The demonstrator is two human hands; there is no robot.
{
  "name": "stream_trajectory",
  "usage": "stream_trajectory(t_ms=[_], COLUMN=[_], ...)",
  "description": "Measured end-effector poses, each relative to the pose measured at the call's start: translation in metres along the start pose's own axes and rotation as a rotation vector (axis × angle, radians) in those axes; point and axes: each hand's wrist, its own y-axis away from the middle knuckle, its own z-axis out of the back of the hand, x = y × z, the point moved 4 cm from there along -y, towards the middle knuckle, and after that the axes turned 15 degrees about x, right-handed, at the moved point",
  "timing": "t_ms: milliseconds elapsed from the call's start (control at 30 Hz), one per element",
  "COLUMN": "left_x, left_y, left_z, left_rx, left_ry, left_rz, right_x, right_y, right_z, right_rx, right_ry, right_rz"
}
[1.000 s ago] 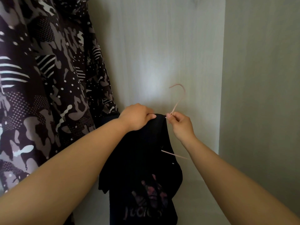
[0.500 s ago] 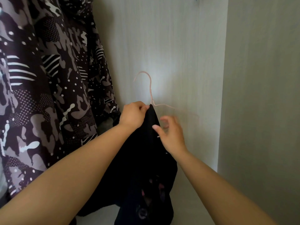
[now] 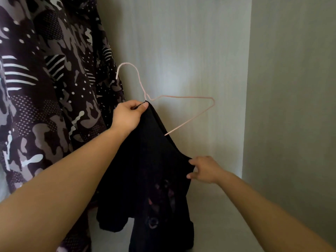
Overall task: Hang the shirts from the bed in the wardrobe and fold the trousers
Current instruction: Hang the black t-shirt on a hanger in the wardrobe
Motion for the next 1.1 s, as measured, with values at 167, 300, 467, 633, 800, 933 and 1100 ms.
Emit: stream_trajectory(t_ms=[167, 300, 467, 633, 800, 933, 1100], left_x=[0.003, 0.004, -0.002, -0.008, -0.008, -0.009, -0.009], left_y=[0.008, 0.014, 0.025, 0.032, 0.026, 0.029, 0.036], left_z=[0.005, 0.004, -0.010, -0.032, -0.035, -0.037, -0.033], left_rx=[0.038, 0.081, 0.091, 0.095, -0.038, -0.097, -0.126], left_ry=[-0.139, -0.366, -0.786, -0.984, -0.759, -0.559, -0.372], left_rz=[-0.068, -0.197, -0.404, -0.426, -0.131, -0.112, -0.171], right_x=[-0.037, -0.057, -0.056, -0.047, -0.025, -0.013, -0.031], right_y=[0.012, 0.022, 0.023, 0.024, 0.031, 0.029, 0.030], right_z=[0.022, 0.040, 0.053, 0.069, 0.086, 0.093, 0.097], right_rx=[-0.224, -0.368, -0.353, -0.439, -0.666, -0.658, -0.806], right_ry=[-0.031, -0.103, -0.027, -0.177, -0.471, -0.514, -0.556], right_rz=[-0.010, -0.043, -0.042, -0.057, 0.040, 0.122, -0.012])
